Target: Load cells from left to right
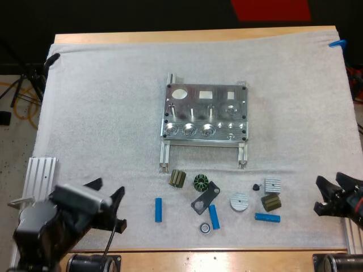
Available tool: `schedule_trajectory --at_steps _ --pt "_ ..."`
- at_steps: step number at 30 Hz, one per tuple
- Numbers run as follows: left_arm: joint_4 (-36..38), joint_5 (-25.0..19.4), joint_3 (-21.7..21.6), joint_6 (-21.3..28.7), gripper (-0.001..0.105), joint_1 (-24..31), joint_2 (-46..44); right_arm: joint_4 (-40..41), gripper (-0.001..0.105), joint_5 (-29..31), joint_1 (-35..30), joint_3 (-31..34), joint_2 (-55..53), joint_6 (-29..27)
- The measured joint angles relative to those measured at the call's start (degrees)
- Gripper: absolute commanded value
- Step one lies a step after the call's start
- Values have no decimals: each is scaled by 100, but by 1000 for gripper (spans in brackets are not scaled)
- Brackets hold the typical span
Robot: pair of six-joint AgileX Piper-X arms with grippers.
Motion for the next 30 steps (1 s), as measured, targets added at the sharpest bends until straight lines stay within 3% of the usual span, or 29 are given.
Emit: schedule_trajectory --at_steps 11,15,24,30 --pt "389 -252 2 -466 53 -1532 1365 -329 47 -96 0 -367 1068 -702" --pt "354 -796 179 -712 53 -2056 1879 -483 47 -80 0 -367 1251 -748" --pt "-375 -1133 763 -1726 53 -2654 3111 -516 47 118 0 -367 1281 -785" --pt "-646 -1162 931 -1923 53 -2711 4073 -527 47 135 0 -367 1281 -794"
